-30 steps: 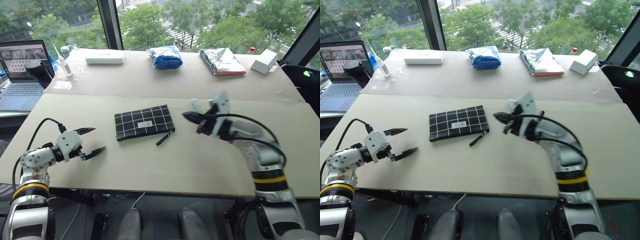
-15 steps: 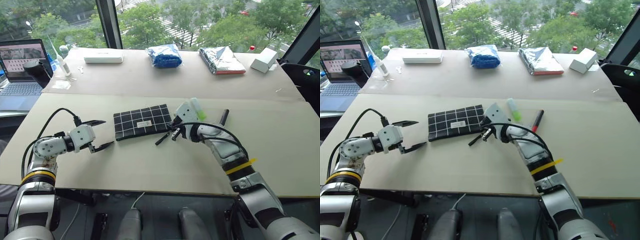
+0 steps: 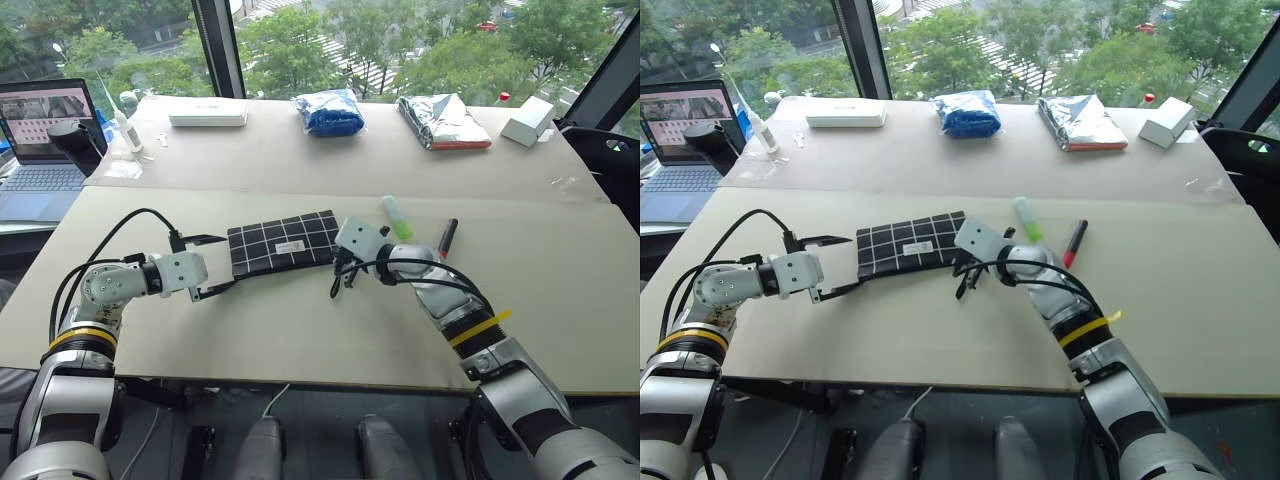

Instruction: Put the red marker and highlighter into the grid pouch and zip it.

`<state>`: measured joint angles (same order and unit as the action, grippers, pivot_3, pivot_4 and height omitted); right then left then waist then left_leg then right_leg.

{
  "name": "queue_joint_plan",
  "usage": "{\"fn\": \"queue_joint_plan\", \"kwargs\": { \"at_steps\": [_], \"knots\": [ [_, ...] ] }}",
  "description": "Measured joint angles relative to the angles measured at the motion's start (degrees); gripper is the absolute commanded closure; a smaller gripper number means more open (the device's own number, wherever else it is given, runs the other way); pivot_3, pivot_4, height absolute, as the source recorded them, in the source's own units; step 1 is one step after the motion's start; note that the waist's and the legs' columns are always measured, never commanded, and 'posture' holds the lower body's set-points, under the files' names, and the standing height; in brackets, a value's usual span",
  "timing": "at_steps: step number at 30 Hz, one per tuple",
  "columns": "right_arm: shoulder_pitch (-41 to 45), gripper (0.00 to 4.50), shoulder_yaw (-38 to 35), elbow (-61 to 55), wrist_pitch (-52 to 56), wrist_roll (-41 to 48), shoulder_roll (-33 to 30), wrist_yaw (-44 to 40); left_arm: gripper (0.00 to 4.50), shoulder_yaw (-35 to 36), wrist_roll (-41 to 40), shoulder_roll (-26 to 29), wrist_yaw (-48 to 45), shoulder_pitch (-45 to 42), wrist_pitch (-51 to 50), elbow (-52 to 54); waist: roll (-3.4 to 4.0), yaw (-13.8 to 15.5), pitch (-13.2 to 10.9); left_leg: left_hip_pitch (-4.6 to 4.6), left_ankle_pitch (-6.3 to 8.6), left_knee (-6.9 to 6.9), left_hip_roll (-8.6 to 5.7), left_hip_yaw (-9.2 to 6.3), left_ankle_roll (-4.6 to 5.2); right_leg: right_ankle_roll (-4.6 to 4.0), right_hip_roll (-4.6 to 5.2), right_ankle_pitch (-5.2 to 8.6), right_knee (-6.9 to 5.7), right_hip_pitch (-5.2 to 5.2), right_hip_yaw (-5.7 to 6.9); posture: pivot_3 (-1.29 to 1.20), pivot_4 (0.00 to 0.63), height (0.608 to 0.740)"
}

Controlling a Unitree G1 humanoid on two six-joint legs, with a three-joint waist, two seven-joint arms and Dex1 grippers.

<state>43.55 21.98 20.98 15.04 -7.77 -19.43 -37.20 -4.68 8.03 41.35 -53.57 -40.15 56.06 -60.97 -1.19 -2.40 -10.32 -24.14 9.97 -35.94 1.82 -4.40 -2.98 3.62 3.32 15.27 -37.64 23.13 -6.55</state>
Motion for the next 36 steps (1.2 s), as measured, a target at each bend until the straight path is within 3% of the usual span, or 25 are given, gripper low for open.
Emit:
{"fn": "queue_joint_plan", "kwargs": {
  "at_steps": [20,36],
  "knots": [
    [-1.60,4.44,-0.98,-1.84,0.42,-0.08,0.04,-1.11,0.00,-5.51,4.13,-4.27,5.37,-5.76,5.49,-4.44,0.00,0.04,0.00,-0.01,0.00,-0.01,-0.01,-0.01,0.00,0.01,0.00,0.00,0.00,-0.01,0.01,0.00,0.150,0.740],
    [-2.63,4.44,-1.85,-3.35,1.45,-0.09,0.02,-1.11,0.00,-6.61,7.82,-1.53,11.12,-7.01,6.63,-7.31,0.00,-0.12,0.00,-0.01,0.00,0.00,0.00,-0.01,0.00,0.01,-0.01,0.00,-0.01,0.01,0.01,0.00,0.150,0.740]
  ]
}}
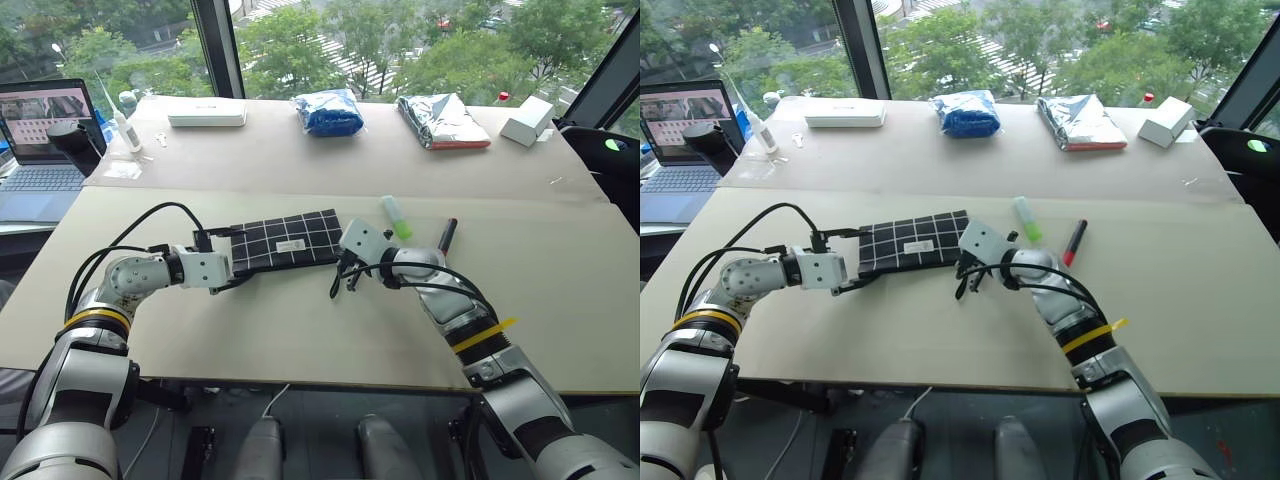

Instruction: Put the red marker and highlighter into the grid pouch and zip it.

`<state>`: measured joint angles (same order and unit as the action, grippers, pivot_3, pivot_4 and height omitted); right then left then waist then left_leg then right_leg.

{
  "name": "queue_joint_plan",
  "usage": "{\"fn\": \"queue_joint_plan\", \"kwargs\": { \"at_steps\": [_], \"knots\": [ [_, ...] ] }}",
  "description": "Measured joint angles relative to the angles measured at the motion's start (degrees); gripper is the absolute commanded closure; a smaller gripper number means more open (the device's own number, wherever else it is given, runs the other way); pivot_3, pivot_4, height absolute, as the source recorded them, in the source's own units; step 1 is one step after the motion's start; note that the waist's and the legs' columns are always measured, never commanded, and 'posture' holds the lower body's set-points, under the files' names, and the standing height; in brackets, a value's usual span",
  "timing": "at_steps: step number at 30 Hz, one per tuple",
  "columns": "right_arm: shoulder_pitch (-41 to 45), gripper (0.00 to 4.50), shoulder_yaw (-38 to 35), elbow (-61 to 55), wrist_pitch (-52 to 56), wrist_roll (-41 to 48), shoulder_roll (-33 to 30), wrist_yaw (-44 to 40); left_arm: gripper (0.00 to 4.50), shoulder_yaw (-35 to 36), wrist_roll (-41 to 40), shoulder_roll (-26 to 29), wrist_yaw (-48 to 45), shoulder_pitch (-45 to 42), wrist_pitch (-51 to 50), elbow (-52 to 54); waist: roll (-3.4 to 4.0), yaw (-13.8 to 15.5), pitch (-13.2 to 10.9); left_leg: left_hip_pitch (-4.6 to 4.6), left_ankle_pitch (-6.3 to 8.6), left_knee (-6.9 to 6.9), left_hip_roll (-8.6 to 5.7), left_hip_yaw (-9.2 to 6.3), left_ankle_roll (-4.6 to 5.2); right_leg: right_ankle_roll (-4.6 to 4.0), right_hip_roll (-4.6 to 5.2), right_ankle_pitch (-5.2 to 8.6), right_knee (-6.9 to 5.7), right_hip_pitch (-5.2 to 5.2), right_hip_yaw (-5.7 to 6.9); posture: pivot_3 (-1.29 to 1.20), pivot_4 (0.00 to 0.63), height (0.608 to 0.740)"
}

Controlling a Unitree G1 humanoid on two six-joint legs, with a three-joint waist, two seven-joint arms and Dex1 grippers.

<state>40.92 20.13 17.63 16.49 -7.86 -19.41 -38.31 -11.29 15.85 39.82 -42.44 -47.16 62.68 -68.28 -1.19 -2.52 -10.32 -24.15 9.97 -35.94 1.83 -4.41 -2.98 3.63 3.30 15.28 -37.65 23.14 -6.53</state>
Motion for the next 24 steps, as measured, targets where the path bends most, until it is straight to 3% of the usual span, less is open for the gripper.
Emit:
{"fn": "queue_joint_plan", "kwargs": {
  "at_steps": [6,9,19,24],
  "knots": [
    [0.00,4.44,-0.21,0.01,0.04,-0.04,-0.01,-0.17,0.00,-0.25,0.07,-0.16,0.50,-0.07,0.24,-0.12,0.00,0.05,0.00,-0.01,0.00,0.00,0.00,0.00,0.00,0.00,0.00,0.00,0.00,0.00,0.00,0.00,0.150,0.740],
    [-0.01,4.50,-0.31,0.01,0.14,-0.12,-0.03,-0.19,0.71,-0.29,-0.08,-1.42,0.14,-0.42,0.23,-0.36,0.00,0.16,0.00,-0.01,0.00,-0.01,-0.01,0.00,0.00,0.00,0.01,0.00,0.00,0.00,0.00,0.00,0.150,0.740],
    [-0.28,4.50,-0.63,-0.25,0.19,-0.15,-0.08,-0.09,4.48,0.40,-2.67,-3.63,-5.45,-0.76,-0.51,-1.34,0.00,-0.03,0.00,-0.02,0.00,0.00,-0.01,0.00,0.00,0.00,0.00,0.00,0.01,0.01,0.00,0.00,0.150,0.740],
    [-0.33,4.50,-0.69,-0.30,0.19,-0.12,-0.09,-0.13,4.48,1.83,-5.15,-4.13,-8.52,-0.75,-1.68,-1.50,0.00,-0.08,0.00,-0.02,0.00,0.00,0.00,0.00,0.00,0.00,0.00,0.00,0.01,0.02,0.01,0.00,0.150,0.740]
  ]
}}
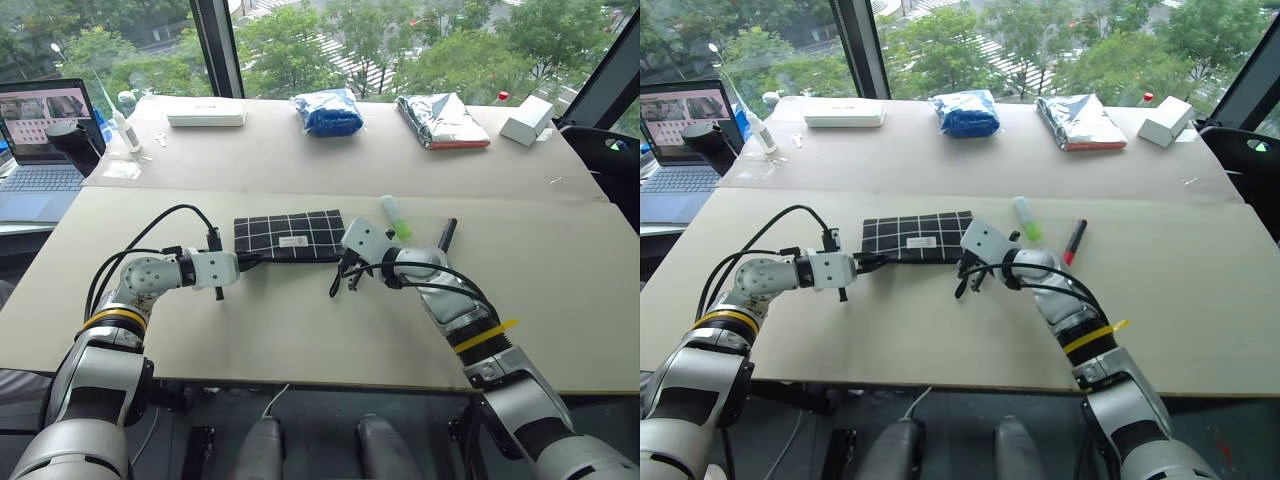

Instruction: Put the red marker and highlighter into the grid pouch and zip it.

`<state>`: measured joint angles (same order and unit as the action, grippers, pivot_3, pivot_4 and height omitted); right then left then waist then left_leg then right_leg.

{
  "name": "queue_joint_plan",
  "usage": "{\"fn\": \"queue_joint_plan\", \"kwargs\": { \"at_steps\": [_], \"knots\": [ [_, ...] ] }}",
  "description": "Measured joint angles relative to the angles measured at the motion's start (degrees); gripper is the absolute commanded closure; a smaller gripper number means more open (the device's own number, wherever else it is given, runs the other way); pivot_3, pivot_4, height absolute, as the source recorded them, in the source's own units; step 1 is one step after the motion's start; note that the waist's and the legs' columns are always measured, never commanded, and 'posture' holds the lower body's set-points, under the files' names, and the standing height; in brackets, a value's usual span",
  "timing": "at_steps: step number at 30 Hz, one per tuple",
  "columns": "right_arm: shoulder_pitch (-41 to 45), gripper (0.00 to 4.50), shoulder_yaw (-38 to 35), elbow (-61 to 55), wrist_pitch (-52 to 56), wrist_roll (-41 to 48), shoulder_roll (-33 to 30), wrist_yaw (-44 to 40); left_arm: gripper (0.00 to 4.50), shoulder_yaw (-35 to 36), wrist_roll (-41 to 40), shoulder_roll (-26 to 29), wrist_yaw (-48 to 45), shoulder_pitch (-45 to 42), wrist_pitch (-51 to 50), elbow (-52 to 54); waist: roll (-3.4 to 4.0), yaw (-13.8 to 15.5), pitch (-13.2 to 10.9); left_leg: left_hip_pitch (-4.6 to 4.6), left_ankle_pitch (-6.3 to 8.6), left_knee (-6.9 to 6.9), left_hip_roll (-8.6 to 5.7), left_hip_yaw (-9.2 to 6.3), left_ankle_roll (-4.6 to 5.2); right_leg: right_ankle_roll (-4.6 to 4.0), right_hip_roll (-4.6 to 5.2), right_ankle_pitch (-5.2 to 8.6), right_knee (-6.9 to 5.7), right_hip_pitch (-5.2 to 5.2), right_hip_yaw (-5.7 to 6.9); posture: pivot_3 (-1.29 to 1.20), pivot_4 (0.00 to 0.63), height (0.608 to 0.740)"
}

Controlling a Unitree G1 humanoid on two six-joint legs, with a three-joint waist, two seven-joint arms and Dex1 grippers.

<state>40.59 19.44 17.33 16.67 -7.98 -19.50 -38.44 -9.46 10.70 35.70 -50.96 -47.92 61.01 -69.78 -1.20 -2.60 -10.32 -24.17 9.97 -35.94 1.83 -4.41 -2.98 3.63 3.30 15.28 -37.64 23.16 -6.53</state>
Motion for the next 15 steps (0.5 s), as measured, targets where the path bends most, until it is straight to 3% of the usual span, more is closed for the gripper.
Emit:
{"fn": "queue_joint_plan", "kwargs": {
  "at_steps": [5,6,8,15],
  "knots": [
    [0.01,4.50,-0.48,0.14,0.01,0.50,0.09,-0.46,4.48,2.45,-4.37,-1.05,-4.95,0.01,-3.86,0.08,0.00,-0.06,0.00,0.00,0.00,0.00,0.00,0.00,0.00,0.00,0.00,0.00,0.00,0.00,0.00,0.00,0.150,0.740],
    [0.01,4.01,-0.96,0.22,0.27,1.15,0.28,-0.76,4.50,3.37,-5.60,-1.47,-6.20,0.02,-6.44,0.09,0.00,-0.09,0.00,0.00,0.00,0.00,0.01,0.00,0.00,0.00,-0.01,0.00,-0.01,0.01,0.00,0.00,0.150,0.740],
    [0.01,3.55,-3.04,0.35,1.98,3.71,1.09,-1.78,4.50,4.95,-7.66,-1.69,-7.71,0.03,-11.32,0.20,-0.01,-0.19,0.00,-0.01,0.00,0.00,0.01,-0.01,0.00,0.00,-0.01,0.00,-0.01,0.01,0.00,0.00,0.150,0.740],
    [2.15,1.12,-15.19,-1.66,14.35,17.64,3.09,-4.19,4.50,11.32,-14.39,-1.66,-10.58,2.90,-26.37,3.80,0.00,-0.94,-0.01,-0.04,0.00,0.02,0.01,-0.08,0.00,0.00,0.00,0.00,-0.05,0.03,0.05,0.00,0.150,0.740]
  ]
}}
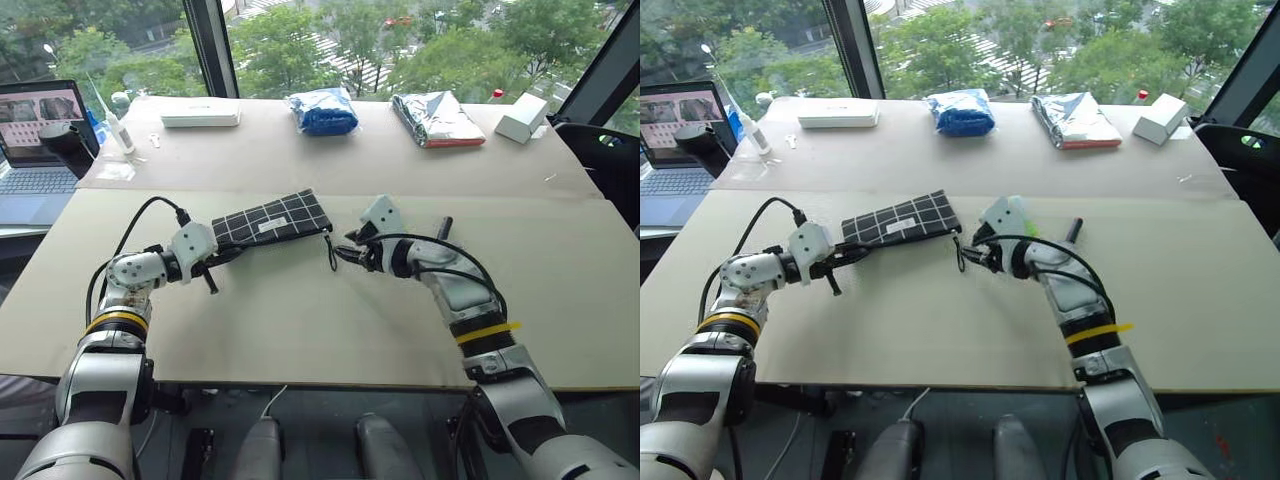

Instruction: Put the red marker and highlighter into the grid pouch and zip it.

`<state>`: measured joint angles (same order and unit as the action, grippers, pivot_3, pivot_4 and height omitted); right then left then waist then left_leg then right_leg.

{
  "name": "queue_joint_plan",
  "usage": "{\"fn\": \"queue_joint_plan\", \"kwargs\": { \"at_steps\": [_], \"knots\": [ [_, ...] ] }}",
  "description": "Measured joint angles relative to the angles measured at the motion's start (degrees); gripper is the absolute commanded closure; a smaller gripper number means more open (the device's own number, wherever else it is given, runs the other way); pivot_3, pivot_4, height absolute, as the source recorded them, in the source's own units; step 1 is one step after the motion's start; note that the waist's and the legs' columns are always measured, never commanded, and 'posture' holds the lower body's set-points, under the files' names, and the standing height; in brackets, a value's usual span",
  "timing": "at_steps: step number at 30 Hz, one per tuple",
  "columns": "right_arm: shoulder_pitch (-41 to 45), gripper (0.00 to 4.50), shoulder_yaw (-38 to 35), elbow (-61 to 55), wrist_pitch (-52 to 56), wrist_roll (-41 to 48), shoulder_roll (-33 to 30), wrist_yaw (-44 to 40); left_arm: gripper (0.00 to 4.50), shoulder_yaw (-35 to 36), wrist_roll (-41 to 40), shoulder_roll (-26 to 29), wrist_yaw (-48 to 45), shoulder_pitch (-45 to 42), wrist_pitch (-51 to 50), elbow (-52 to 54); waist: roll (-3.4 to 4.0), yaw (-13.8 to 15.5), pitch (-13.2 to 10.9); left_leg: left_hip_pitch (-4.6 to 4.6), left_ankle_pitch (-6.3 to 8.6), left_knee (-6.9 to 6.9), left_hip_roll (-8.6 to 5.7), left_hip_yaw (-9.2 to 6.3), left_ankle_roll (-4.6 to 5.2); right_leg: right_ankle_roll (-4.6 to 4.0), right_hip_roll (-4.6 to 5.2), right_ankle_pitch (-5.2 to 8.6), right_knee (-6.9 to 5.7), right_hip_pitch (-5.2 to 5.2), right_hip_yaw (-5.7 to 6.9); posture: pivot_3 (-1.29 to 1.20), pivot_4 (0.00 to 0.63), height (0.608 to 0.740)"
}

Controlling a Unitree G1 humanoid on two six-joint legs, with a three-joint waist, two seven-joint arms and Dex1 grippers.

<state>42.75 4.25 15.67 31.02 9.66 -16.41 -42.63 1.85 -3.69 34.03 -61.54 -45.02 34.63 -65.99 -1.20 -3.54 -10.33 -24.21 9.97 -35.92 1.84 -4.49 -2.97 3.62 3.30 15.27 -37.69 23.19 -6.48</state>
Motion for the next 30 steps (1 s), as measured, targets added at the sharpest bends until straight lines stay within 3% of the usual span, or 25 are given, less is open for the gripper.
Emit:
{"fn": "queue_joint_plan", "kwargs": {
  "at_steps": [1,6,10,16,22,30],
  "knots": [
    [0.52,0.81,-1.33,-0.79,1.40,1.49,-0.04,-0.23,4.50,0.44,-0.38,0.01,0.13,0.37,-0.92,0.17,0.00,-0.08,0.00,0.00,0.00,0.00,0.00,-0.01,0.00,0.00,0.00,0.00,-0.02,0.00,0.02,0.00,0.150,0.740],
    [2.96,0.81,-6.81,-7.39,7.19,8.72,-4.29,-2.44,4.50,5.82,-6.85,-0.49,0.91,4.14,-13.31,8.15,0.01,-0.11,0.00,-0.05,0.00,0.00,0.01,-0.08,0.00,0.00,0.02,0.00,0.00,0.01,0.15,0.00,0.150,0.740],
    [0.43,0.81,-2.18,-7.97,5.95,4.05,-4.88,0.43,4.50,8.09,-11.26,-2.47,2.87,8.24,-23.17,19.17,0.00,-0.34,0.00,-0.01,0.00,0.01,0.06,-0.08,0.00,0.00,0.01,0.00,-0.03,0.01,0.20,0.00,0.150,0.740],
    [-2.28,0.81,3.01,-3.42,4.14,-1.17,1.36,8.49,4.50,8.03,-14.32,-5.24,7.46,15.03,-34.99,37.50,0.00,-0.51,0.00,-0.04,0.00,0.01,0.06,-0.07,0.00,-0.02,0.02,-0.01,-0.07,0.10,0.19,0.00,0.150,0.740],
    [1.66,0.81,3.89,0.84,0.49,-3.55,3.88,11.69,4.50,5.39,-14.36,-5.32,8.09,19.43,-40.32,46.84,0.01,-0.33,0.00,-0.03,0.00,0.01,0.05,-0.06,0.00,-0.03,0.02,-0.01,-0.03,0.06,0.20,0.00,0.150,0.740],
    [3.00,0.81,3.80,5.47,-1.82,-4.04,4.39,12.80,4.50,2.90,-14.29,-4.84,7.50,20.44,-43.21,50.71,0.01,-0.42,0.00,-0.02,0.00,0.02,0.05,-0.06,0.00,-0.03,0.03,-0.01,0.01,0.05,0.20,0.00,0.150,0.740]
  ]
}}
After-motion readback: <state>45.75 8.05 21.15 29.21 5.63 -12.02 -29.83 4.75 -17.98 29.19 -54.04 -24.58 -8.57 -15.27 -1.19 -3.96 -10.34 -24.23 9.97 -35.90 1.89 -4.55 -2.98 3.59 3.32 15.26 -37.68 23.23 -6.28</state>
